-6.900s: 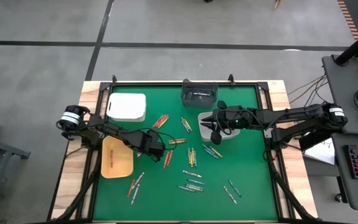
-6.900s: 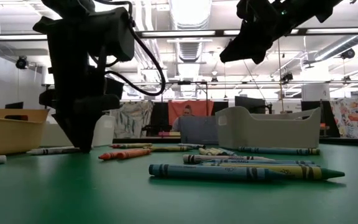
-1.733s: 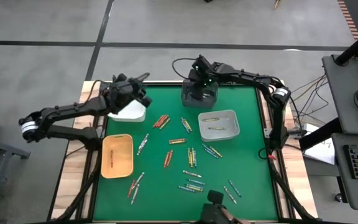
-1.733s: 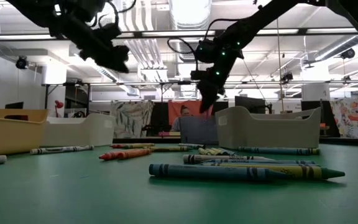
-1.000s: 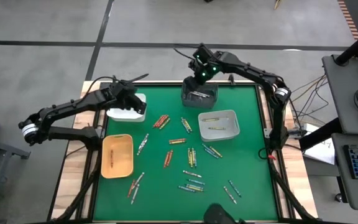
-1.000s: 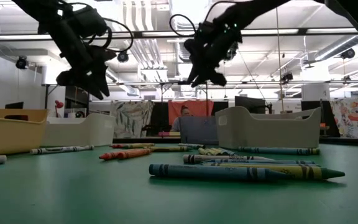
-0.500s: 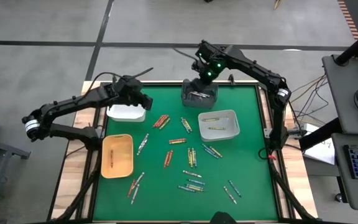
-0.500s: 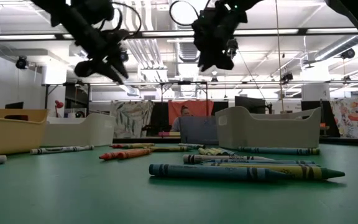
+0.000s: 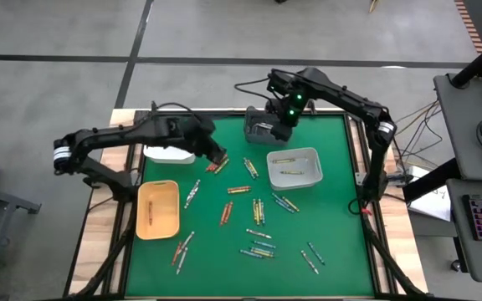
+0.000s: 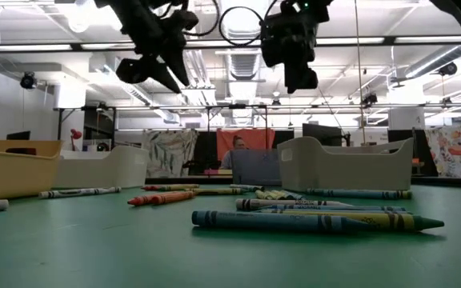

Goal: Sort crayons
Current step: Put the orange crayon into the orange bin

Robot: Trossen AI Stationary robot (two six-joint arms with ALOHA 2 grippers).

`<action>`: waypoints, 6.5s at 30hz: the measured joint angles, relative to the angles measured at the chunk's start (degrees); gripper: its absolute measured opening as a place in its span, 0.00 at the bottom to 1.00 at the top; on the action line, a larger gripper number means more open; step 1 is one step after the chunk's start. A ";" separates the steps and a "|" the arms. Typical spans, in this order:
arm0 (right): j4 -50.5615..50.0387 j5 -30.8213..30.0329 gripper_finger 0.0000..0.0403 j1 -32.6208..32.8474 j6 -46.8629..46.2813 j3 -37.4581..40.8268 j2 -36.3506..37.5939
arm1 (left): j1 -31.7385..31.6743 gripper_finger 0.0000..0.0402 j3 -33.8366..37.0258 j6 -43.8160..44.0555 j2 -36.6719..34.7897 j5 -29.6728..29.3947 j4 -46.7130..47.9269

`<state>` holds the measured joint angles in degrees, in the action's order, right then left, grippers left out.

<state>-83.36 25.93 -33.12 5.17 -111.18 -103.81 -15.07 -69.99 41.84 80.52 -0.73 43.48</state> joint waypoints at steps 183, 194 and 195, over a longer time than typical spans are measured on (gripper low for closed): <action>38.54 -2.03 0.20 0.24 -25.72 19.68 9.09 | -30.30 0.00 -10.38 -38.28 12.34 -4.71 23.59; 39.51 -2.03 0.20 0.24 -27.67 19.68 9.09 | -34.82 0.01 5.82 -24.59 1.21 -4.68 23.09; 39.61 -2.04 0.20 0.24 -27.67 19.68 9.09 | -34.82 0.01 7.00 -23.20 0.19 -4.68 22.53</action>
<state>-43.75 23.90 -32.88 -22.50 -91.50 -94.72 -49.89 -62.99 18.64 80.71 -5.41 66.01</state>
